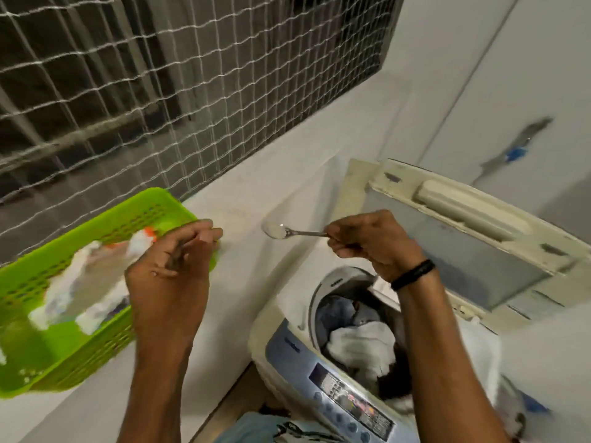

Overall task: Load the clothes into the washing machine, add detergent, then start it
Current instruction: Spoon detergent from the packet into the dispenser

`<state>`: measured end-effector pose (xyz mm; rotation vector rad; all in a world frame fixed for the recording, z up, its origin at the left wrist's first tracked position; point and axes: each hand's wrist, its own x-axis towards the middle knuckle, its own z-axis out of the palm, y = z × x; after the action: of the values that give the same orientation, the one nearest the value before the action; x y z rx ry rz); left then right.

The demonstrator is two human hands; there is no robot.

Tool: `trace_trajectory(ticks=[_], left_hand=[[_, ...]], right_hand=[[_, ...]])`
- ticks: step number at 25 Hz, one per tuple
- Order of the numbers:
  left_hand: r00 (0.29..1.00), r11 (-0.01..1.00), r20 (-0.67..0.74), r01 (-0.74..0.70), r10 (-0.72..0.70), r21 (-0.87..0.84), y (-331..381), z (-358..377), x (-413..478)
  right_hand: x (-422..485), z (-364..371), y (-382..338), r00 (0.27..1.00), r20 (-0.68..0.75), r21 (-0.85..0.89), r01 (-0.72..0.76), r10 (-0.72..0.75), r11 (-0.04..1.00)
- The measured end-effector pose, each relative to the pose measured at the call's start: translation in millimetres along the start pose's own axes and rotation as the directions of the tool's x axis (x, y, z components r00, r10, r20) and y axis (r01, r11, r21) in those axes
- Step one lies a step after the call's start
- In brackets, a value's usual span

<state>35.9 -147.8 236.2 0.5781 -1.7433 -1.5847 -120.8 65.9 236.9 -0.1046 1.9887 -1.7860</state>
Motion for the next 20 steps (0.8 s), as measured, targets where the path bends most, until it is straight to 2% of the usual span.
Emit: trace_trajectory(ticks=[4,8,12,16,18,20], left_hand=[[0.966,0.995,0.253,0.026,-0.05,0.1,-35,67,-6],[0.878,0.965,0.439,0.086,-0.19,0.246,-89,142,-16],[0.736,0.883,0.597,0.003,-0.32,0.469,-148,220,-42],[0.559,0.812,0.718,-0.129,-0.415,0.569,-206,278,-70],[0.47,0.767,0.738,-0.178,-0.485,0.617,-236,299,-78],[0.401,0.729,0.743,-0.223,-0.536,0.647,-263,314,-82]], right_hand=[[-8,-75,59,0.964,-0.253,0.093,-0.065,0.087,0.994],[-17,-138,128,0.887,-0.442,0.05,-0.125,0.135,0.991],[-7,-182,200,0.73,-0.645,0.016,-0.284,0.227,0.959],[12,-183,240,0.599,-0.75,-0.027,-0.453,0.281,0.891],[20,-170,248,0.591,-0.779,-0.112,-0.461,0.211,0.88],[28,-158,260,0.651,-0.754,-0.281,-0.445,0.091,0.85]])
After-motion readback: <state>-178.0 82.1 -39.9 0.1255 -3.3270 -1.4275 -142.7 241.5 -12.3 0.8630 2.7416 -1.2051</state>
